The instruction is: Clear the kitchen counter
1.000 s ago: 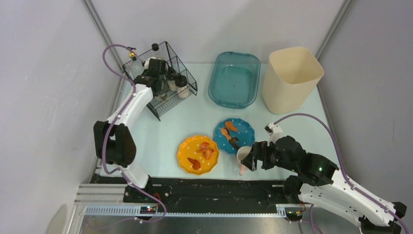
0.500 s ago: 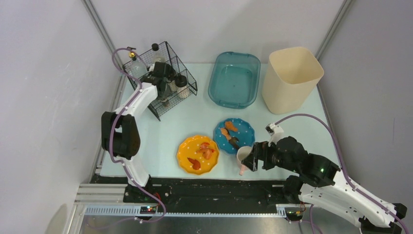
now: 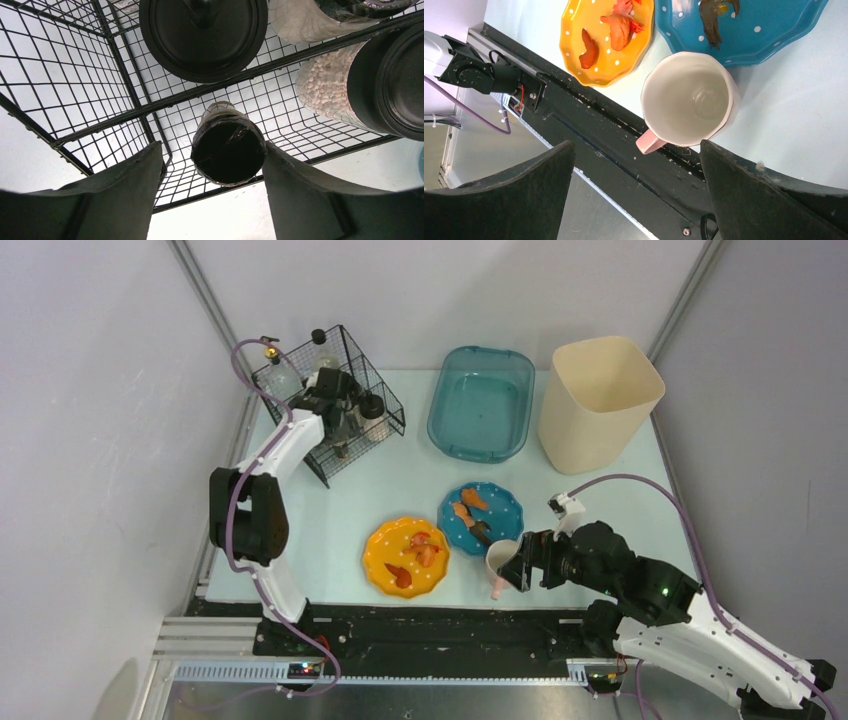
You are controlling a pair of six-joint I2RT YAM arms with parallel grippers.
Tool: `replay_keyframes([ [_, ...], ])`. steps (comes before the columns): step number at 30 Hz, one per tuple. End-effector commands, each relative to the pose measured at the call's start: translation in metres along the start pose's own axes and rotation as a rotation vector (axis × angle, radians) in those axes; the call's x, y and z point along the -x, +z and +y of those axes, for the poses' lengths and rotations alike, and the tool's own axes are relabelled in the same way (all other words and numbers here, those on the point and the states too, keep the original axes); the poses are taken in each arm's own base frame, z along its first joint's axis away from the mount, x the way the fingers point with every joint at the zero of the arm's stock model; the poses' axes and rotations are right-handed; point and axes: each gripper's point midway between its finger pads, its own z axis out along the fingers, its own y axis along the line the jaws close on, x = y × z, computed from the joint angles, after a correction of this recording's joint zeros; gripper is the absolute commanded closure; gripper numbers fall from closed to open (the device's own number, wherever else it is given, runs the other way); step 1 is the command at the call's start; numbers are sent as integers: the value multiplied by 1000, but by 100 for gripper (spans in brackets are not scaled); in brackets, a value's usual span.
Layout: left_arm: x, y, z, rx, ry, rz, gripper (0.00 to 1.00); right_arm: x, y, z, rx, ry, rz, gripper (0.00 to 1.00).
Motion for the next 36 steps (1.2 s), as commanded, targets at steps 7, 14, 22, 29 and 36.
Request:
replay_keyframes([
  [7, 34, -65, -2, -90, -48, -131, 2, 19, -7, 6, -8, -30, -53, 0],
  [14, 17, -128, -16, -210, 30, -203, 0, 41, -19, 1, -99, -32, -86, 0],
  [22, -23, -208, 6, -397, 56, -313, 0, 74, -29, -25, -323, -11, -164, 0],
  [29, -83, -230, 26, -583, 76, -298, 0, 105, -25, -56, -432, 92, -194, 0],
  [36, -121, -232, 42, -678, 77, -311, 0, 109, 2, -89, -427, 238, -168, 0],
])
